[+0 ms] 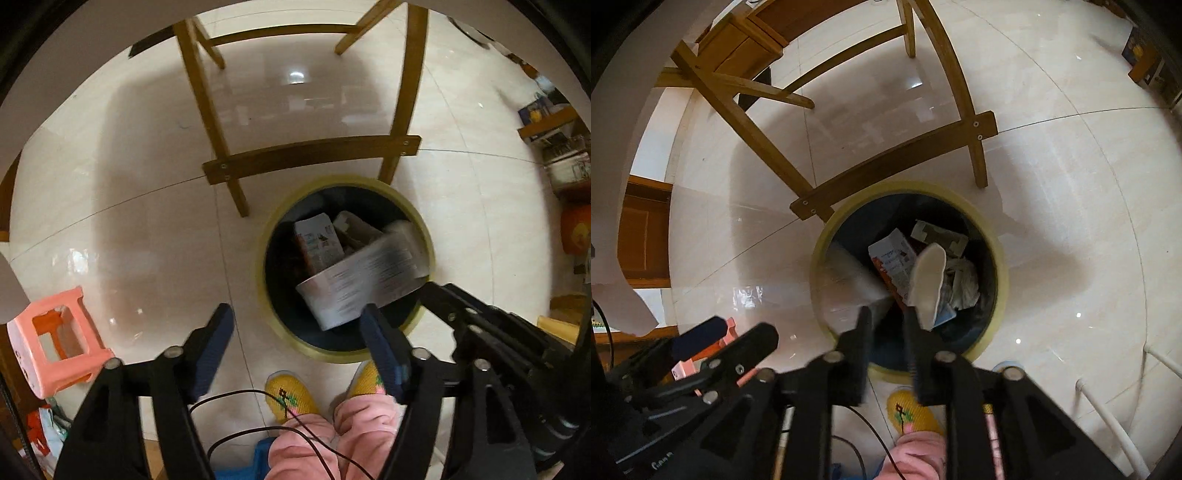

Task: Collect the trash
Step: 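Open both grippers over the bin, dropping the cup and earplugs box, then raise both tools back over the table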

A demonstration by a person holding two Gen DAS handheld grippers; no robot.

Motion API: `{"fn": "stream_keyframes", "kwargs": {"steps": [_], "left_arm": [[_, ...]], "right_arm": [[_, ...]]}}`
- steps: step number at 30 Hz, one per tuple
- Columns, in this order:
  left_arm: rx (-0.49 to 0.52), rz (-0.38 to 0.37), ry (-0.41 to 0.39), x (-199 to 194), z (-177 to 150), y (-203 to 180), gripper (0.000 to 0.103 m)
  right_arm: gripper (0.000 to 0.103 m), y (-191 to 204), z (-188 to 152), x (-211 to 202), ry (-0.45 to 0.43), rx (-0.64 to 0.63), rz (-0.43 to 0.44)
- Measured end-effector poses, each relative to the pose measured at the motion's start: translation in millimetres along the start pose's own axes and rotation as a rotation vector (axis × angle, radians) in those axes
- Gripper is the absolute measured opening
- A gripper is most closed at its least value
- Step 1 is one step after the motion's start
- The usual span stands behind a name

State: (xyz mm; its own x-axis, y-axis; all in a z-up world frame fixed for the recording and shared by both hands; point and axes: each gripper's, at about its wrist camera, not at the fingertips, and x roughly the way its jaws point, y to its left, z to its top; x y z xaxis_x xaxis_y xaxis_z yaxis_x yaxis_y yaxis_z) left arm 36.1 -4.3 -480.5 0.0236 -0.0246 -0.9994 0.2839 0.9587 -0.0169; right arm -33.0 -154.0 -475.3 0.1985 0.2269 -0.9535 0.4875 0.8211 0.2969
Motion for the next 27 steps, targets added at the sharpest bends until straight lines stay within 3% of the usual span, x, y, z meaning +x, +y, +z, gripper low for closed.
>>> {"fn": "stream_keyframes", "kwargs": {"steps": [4, 13, 20, 27], "left_arm": [[-0.005, 0.025, -0.012, -14, -10, 3, 0.084], [-0.015, 0.041, 0.027, -67, -39, 6, 0.084], [-0.012, 0.061, 0.052, -148, -73, 16, 0.084], [0.038, 0.092, -0.019, -245, -87, 25, 0.084]], "right_arm": [[0.031, 1, 0, -8, 0.009, -0.008, -0.008], [0.033, 16, -13, -48, 0.054, -0.051, -0.021], [0.034, 43, -26, -116, 0.063, -0.084, -0.016], [0.034, 80, -38, -200, 0.025, -0.152, -0.019]]}}
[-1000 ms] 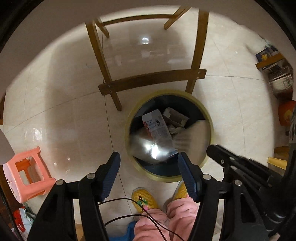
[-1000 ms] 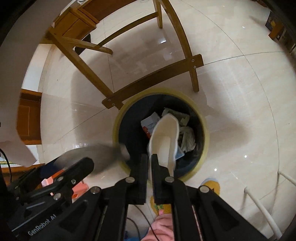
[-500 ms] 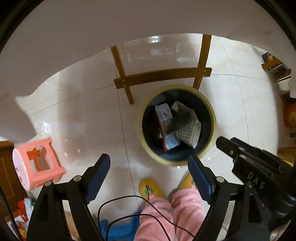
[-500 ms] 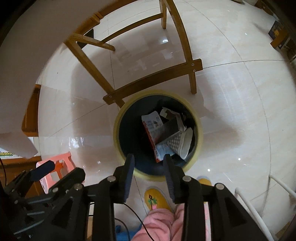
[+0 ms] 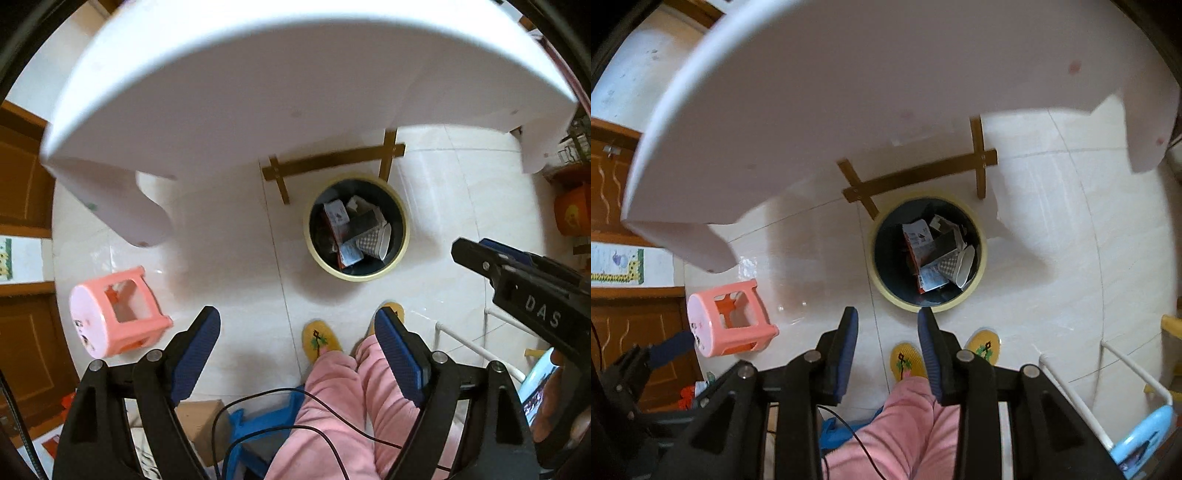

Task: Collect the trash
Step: 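Raise both tools back over the table, then reach both grippers toward the blue face mask and yellow packet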

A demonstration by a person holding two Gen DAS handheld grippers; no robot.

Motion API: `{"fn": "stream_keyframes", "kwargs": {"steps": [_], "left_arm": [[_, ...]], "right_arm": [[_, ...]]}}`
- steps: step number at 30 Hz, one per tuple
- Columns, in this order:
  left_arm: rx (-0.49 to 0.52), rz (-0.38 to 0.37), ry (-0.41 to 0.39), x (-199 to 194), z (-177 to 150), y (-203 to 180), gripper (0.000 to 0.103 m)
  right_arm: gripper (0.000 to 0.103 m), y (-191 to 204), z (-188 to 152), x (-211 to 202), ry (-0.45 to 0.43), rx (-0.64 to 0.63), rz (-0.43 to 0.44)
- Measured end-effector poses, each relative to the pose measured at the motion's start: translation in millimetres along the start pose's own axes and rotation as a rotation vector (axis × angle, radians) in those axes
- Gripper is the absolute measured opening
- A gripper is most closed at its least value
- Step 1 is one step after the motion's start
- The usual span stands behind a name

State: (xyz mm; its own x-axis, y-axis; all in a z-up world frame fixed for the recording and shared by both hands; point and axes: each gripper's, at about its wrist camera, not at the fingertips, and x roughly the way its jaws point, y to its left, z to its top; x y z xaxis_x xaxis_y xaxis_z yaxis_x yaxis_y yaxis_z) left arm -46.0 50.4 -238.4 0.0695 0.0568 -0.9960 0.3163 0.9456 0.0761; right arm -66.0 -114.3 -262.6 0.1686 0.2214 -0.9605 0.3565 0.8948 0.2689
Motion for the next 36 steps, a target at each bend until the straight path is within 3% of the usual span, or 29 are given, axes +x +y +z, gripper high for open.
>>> {"fn": "stream_keyframes", "kwargs": {"steps": [6, 14, 26, 36], "left_arm": [[-0.003, -0.011, -0.102, -73, 7, 15, 0.084], [0.008, -0.002, -0.267, -148, 22, 36, 0.084], [-0.003, -0.004, -0.359, -182, 48, 55, 0.084], [-0.061, -0.004, -0.421, -203, 94, 67, 0.084]], "right_arm": [[0.034, 26, -5, -63, -0.052, -0.046, -0.002], [0.034, 52, 6, -135, -0.198, -0.065, -0.038], [0.034, 89, 35, -201, -0.387, -0.159, -0.087], [0.034, 93, 69, -216, -0.419, -0.220, -0.104]]}}
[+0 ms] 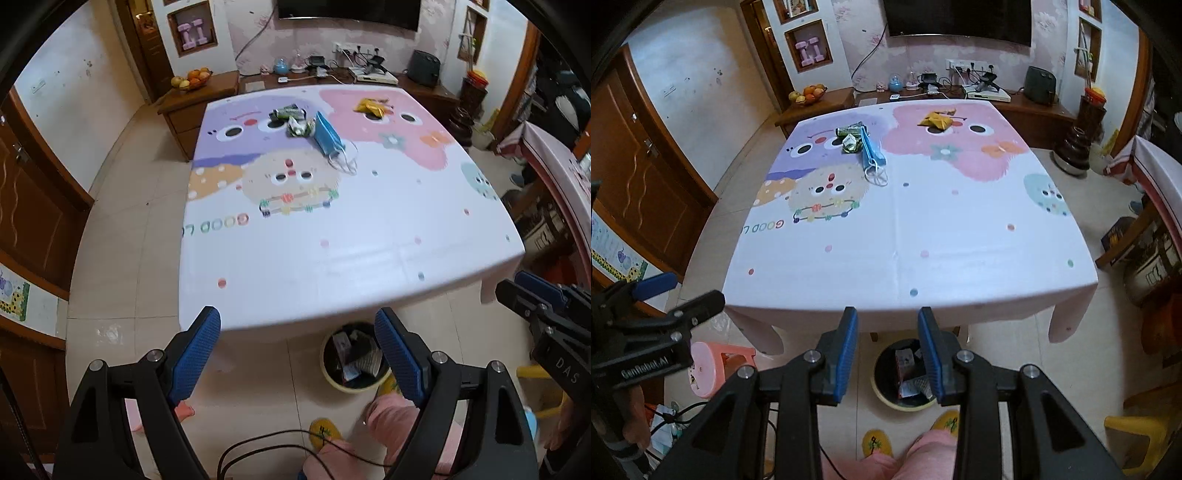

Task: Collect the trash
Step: 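Reach both grippers toward the blue face mask and yellow packet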

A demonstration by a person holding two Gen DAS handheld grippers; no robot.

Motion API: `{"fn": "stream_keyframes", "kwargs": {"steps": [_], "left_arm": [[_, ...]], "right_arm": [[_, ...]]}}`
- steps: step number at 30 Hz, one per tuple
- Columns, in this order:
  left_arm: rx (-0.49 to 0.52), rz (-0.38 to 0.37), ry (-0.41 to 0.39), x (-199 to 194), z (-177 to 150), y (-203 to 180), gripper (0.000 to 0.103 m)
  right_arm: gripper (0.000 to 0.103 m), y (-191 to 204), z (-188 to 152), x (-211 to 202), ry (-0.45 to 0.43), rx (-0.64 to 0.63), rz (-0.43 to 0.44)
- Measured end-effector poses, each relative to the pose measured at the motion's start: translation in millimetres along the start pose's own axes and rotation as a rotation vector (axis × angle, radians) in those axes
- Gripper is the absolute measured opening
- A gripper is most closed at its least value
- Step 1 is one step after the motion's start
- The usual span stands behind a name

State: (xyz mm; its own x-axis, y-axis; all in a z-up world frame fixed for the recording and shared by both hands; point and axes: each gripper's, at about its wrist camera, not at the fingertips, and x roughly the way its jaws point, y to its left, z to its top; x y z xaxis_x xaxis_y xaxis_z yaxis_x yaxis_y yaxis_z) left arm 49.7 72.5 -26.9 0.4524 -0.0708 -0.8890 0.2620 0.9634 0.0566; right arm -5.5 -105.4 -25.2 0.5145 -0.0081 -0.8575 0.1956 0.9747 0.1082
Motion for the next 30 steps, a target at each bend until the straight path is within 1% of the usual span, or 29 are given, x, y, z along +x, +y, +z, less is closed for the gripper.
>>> {"fn": "stream_keyframes", "kwargs": {"steps": [3, 6, 9, 12, 15, 18, 21, 22, 27, 30], "left_arm": [[-0.023, 0.023, -0.010, 6, 19, 0, 0.084], [-0.070, 0.050, -0.014, 17, 44, 0, 0.084], [-0.113, 0.049, 0.002, 36, 75, -2, 0.084], [-0.158, 0.061, 0.017, 60, 111, -10, 0.084], [-0.210, 0.087, 0.050, 91, 153, -23, 0.084], [-0.250, 0.101, 0.096, 121, 189, -34, 0.084], [-0.287, 0.119, 0.111, 153, 225, -46, 0.084], [-0.299, 0.128, 0.116, 164, 235, -50, 0.084], [-0.357, 0.173, 0.150, 215, 268, -57, 0.084], [-0.379, 0.193, 0.175, 240, 277, -57, 0.084]], "right_arm": [[0.034, -8, 19, 9, -0.005, -0.009, 0.007], [0.034, -19, 44, 20, -0.013, -0.019, 0.021], [0.034, -33, 77, 38, -0.015, -0.044, 0.036], [0.034, -52, 115, 61, -0.008, -0.078, 0.060], [0.034, -74, 158, 87, 0.005, -0.114, 0.079], [0.039, -100, 204, 114, 0.030, -0.132, 0.098], [0.042, -122, 253, 141, 0.038, -0.182, 0.117], [0.044, -126, 262, 147, 0.037, -0.195, 0.119], [0.052, -147, 329, 205, 0.040, -0.258, 0.136], [0.054, -154, 360, 244, 0.045, -0.281, 0.155]]}}
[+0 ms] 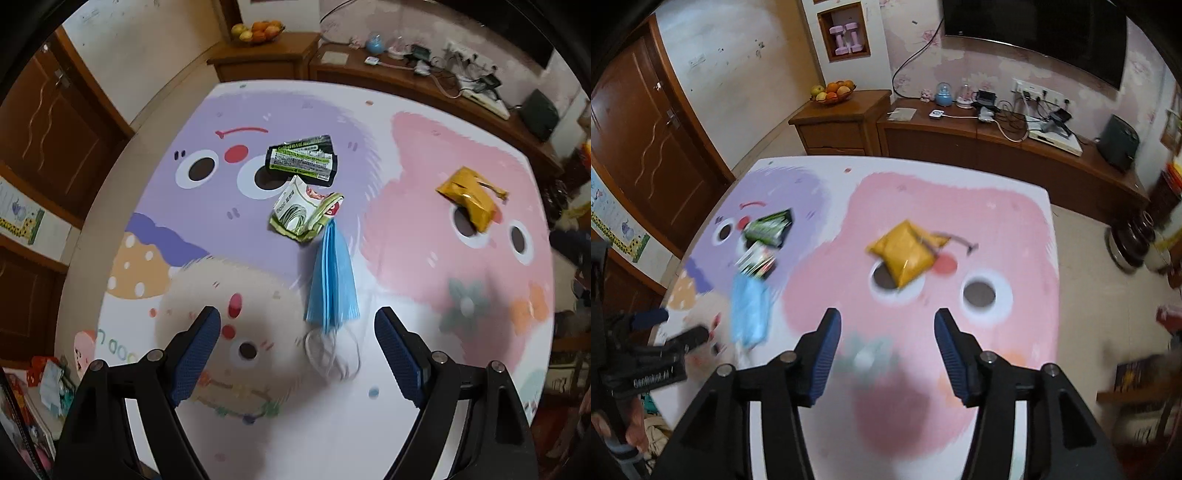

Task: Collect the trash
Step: 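Reach both grippers toward the blue face mask and yellow packet, then grasp the blue face mask with the left gripper while the right gripper grasps the yellow packet, then carry the mask and yellow packet down toward the black bin with both grippers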

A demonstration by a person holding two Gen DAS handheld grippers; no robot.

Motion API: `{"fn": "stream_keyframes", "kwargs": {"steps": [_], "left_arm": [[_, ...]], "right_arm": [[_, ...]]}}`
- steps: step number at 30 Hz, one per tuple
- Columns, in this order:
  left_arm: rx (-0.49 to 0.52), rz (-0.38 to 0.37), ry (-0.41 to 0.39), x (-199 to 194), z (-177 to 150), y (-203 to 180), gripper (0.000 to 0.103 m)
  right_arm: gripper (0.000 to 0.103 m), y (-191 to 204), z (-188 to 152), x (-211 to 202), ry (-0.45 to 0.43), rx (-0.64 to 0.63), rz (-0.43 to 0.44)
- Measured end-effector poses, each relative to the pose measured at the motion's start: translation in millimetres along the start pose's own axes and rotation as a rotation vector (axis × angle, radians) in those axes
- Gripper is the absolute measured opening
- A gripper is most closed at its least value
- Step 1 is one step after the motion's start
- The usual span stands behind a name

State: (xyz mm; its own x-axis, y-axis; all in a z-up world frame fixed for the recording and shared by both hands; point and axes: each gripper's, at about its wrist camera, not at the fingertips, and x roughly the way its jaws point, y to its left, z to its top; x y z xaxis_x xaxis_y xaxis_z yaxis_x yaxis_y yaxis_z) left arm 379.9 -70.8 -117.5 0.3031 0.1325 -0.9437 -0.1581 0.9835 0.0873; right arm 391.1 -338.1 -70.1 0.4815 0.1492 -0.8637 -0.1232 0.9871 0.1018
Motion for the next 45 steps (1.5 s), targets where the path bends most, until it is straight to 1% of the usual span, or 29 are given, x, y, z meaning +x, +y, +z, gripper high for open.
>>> {"fn": "stream_keyframes", "kwargs": {"steps": [3, 6, 10, 14, 16, 18, 19, 22, 23, 24, 26, 28, 29, 31, 33, 34, 38, 43, 45], "left_arm": [[-0.018, 0.012, 0.022, 21, 9, -5, 0.084], [-0.038, 0.022, 0.038, 38, 17, -8, 0.084], [-0.066, 0.020, 0.068, 58, 23, -7, 0.077], [-0.090, 0.008, 0.093, 72, 25, -5, 0.073], [-0.095, 0.000, 0.105, 78, 24, -5, 0.067], [-0.099, -0.013, 0.118, 83, 22, -5, 0.058], [-0.102, -0.018, 0.121, 84, 21, -5, 0.056], [-0.110, -0.034, 0.125, 88, 19, -5, 0.047], [-0.112, -0.042, 0.126, 89, 19, -5, 0.040], [-0.112, -0.048, 0.128, 90, 19, -5, 0.034], [-0.113, -0.055, 0.132, 91, 17, -4, 0.028], [-0.114, -0.066, 0.136, 93, 15, -4, 0.024], [-0.115, -0.074, 0.139, 95, 14, -4, 0.021], [-0.115, -0.081, 0.141, 96, 11, -3, 0.018], [-0.107, -0.081, 0.131, 97, 9, -4, 0.016], [-0.104, -0.080, 0.129, 97, 9, -4, 0.015], [-0.102, -0.088, 0.131, 92, -1, 2, 0.009], [-0.093, -0.084, 0.113, 74, -19, 9, 0.007], [-0.071, -0.078, 0.096, 62, -27, 12, 0.007]], "right_arm": [[0.056, -11, 21, 28, 0.003, -0.017, 0.021], [0.064, -17, 34, 54, 0.020, -0.032, 0.043], [0.065, -19, 45, 92, 0.069, -0.070, 0.065], [0.065, -16, 45, 115, 0.108, -0.114, 0.074], [0.065, -14, 42, 123, 0.123, -0.131, 0.073], [0.065, -14, 40, 128, 0.137, -0.136, 0.077], [0.065, -13, 39, 130, 0.141, -0.139, 0.077], [0.065, -10, 37, 136, 0.156, -0.158, 0.059], [0.065, -9, 36, 137, 0.158, -0.162, 0.053], [0.063, -9, 36, 137, 0.157, -0.166, 0.048], [0.057, -6, 35, 137, 0.158, -0.174, 0.045], [0.053, -3, 34, 136, 0.158, -0.184, 0.041], [0.051, -2, 33, 135, 0.156, -0.191, 0.039], [0.043, 2, 30, 134, 0.157, -0.203, 0.043], [0.039, 5, 27, 132, 0.157, -0.212, 0.044], [0.033, 6, 26, 130, 0.156, -0.213, 0.043], [0.017, 5, 20, 126, 0.169, -0.173, 0.073], [0.015, 10, 1, 110, 0.177, -0.129, 0.112], [0.015, 14, -9, 101, 0.176, -0.114, 0.129]]}}
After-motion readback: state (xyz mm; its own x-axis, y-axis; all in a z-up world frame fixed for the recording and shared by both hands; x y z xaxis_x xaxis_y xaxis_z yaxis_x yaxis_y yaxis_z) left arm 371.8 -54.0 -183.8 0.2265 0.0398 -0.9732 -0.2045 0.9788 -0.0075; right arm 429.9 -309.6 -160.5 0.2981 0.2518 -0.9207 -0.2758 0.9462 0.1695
